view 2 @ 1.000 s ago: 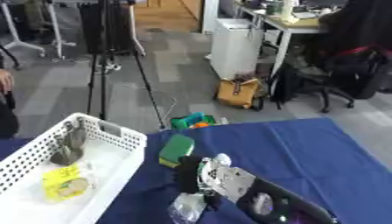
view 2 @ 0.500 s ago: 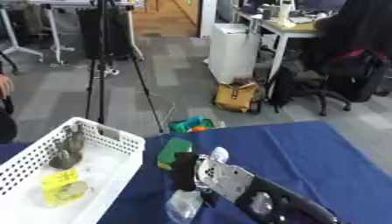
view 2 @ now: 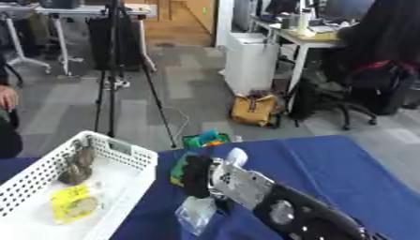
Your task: Pick up objects on the table and place them in the box.
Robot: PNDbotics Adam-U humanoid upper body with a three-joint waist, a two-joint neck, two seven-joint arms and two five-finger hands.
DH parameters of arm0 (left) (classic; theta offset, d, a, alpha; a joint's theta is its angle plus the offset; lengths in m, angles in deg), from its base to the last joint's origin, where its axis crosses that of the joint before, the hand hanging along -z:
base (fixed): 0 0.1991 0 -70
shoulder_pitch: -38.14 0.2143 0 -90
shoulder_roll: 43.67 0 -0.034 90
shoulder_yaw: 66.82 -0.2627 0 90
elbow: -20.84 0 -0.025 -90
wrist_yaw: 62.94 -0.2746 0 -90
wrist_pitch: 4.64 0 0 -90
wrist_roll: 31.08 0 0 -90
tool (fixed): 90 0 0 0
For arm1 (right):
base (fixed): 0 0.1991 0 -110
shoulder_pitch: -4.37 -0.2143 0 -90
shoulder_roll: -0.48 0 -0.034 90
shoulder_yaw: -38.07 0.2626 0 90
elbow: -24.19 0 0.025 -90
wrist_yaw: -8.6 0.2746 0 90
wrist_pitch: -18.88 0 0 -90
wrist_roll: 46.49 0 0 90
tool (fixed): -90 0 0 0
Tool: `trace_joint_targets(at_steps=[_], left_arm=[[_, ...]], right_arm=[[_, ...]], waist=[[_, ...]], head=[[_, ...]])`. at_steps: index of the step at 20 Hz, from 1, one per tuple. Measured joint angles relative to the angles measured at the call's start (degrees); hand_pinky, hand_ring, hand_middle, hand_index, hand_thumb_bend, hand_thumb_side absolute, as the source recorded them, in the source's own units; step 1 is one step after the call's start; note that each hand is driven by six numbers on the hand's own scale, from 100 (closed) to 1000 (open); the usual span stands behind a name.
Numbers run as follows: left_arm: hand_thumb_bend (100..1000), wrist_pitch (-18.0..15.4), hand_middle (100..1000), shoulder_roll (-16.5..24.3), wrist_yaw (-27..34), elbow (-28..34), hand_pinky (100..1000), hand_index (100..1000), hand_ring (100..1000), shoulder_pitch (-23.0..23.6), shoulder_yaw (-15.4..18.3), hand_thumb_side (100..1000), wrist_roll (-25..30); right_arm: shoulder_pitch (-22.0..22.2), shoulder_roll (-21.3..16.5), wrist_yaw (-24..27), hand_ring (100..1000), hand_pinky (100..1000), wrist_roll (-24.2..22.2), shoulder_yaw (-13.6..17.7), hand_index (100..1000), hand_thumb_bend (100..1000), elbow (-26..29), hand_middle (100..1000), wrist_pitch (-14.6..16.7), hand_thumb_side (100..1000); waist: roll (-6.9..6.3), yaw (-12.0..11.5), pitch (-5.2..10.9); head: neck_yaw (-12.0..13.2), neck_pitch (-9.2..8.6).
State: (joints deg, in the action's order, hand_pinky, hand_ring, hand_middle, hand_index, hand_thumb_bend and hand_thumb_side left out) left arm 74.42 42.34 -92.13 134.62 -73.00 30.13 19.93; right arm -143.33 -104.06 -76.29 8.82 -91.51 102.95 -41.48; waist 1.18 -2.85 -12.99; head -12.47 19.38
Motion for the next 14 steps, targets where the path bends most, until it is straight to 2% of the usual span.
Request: trace_joint_targets(at_steps=[8, 14], left_arm=[[100, 0.0, 833, 0.0, 0.0, 0.0, 751, 782, 764, 0.0, 0.0, 997, 0.0], [100, -0.1, 833, 0.0, 0.0, 0.0, 751, 783, 765, 0.0, 0.0, 997, 0.1]], right_arm=[[-1.5, -0.2, 0.9, 904, 904, 0.3, 0.3, 550, 100, 2.3, 566, 0.3, 382], [-2.8, -0.2, 1.3, 899, 898, 0.1, 0.9, 540, 100, 3.7, 556, 0.1, 359]], waist=[[0.36, 0.0, 1.81], [0.33, -0.2, 2.47]], head=[[1.7, 0.68], [2.5, 0.62]])
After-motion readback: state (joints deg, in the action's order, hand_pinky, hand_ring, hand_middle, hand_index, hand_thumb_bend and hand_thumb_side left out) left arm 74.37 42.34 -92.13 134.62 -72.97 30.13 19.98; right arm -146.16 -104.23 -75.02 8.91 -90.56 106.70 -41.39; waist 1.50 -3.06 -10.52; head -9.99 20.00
